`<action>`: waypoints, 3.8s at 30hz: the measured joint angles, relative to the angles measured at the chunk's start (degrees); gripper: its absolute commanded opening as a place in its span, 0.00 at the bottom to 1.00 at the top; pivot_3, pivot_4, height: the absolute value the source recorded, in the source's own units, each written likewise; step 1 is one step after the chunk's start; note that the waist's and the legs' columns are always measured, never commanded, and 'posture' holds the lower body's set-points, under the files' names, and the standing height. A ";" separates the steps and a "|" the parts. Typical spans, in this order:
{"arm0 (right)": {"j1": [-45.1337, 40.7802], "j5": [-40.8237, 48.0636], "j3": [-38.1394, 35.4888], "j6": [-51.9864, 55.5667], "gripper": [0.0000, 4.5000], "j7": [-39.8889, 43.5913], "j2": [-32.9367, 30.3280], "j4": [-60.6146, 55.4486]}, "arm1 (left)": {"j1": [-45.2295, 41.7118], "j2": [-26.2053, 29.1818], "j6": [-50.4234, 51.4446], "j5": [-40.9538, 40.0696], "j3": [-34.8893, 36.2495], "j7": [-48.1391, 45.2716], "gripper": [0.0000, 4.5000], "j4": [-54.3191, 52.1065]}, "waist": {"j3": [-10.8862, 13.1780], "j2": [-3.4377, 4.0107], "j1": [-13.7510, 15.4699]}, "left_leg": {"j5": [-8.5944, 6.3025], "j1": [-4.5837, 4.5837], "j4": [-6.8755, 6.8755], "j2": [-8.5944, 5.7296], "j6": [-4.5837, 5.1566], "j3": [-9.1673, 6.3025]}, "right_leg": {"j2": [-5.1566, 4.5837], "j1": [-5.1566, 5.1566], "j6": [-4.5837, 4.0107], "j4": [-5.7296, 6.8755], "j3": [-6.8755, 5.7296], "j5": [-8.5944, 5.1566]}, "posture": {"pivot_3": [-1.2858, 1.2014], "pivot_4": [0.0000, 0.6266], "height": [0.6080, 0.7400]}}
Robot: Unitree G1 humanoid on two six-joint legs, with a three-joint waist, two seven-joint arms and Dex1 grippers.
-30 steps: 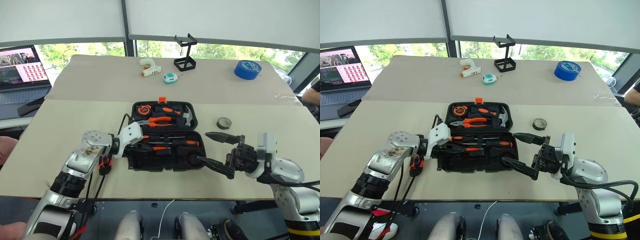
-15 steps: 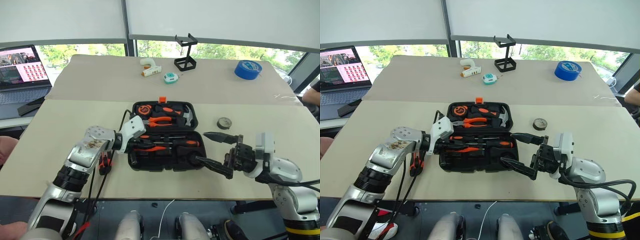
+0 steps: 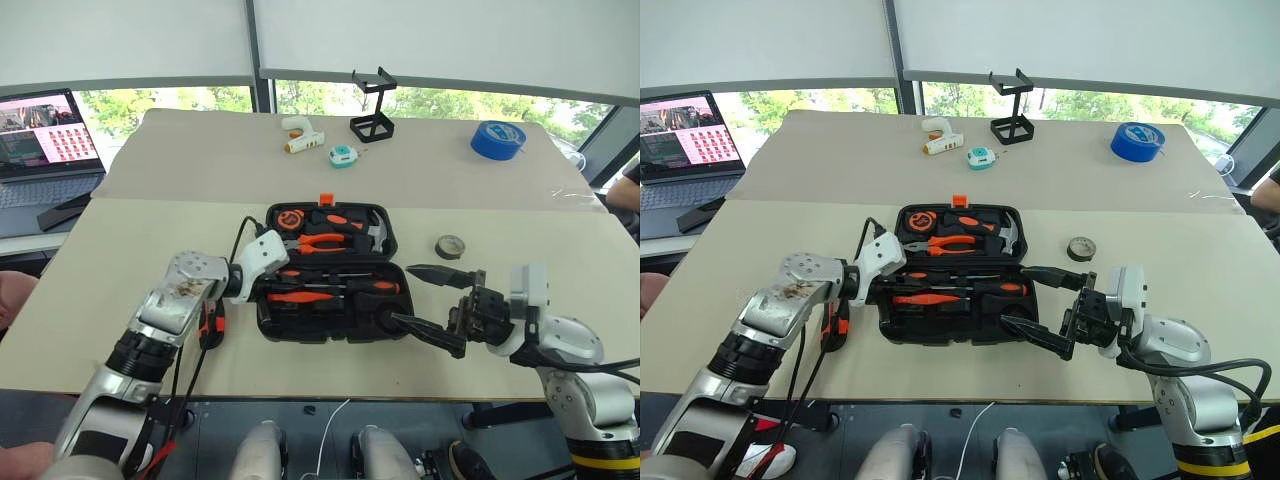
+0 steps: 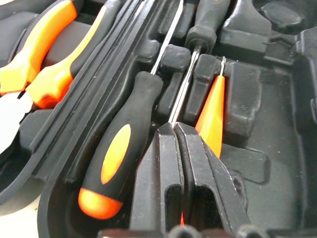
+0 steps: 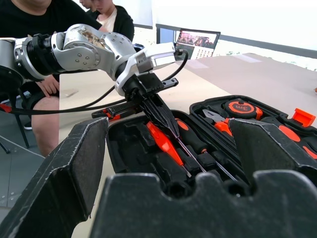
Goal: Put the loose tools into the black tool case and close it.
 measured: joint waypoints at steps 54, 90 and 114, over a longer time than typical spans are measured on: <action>-1.07 -0.01 1.17 0.00 1.00 -0.13 0.38 0.84 | -1.88 0.66 -2.22 0.65 -2.25 -3.15 0.03 3.31 | 0.00 0.00 -0.11 | 0.00 -0.01 -0.01 0.01 0.00 0.02 | 0.01 -0.03 0.00 0.00 0.01 0.00 | 0.52 0.24 1.00; -1.38 -1.21 1.28 -0.03 1.00 -0.51 1.95 0.89 | 0.67 -1.33 2.52 -2.22 -0.53 0.27 0.03 -0.55 | 0.00 0.00 0.00 | 0.00 -0.01 0.00 0.00 0.00 -0.02 | 0.00 -0.01 0.00 0.00 0.00 0.00 | 0.52 0.24 1.00; -2.23 -1.62 1.15 -0.08 1.00 -0.11 2.65 2.07 | 7.72 -2.21 -1.58 -3.69 2.84 5.51 0.03 -3.73 | -0.10 0.13 -0.27 | -0.01 0.53 -0.12 0.05 0.00 -0.02 | -0.01 0.41 -0.02 -0.03 0.05 -0.01 | 0.52 0.24 1.00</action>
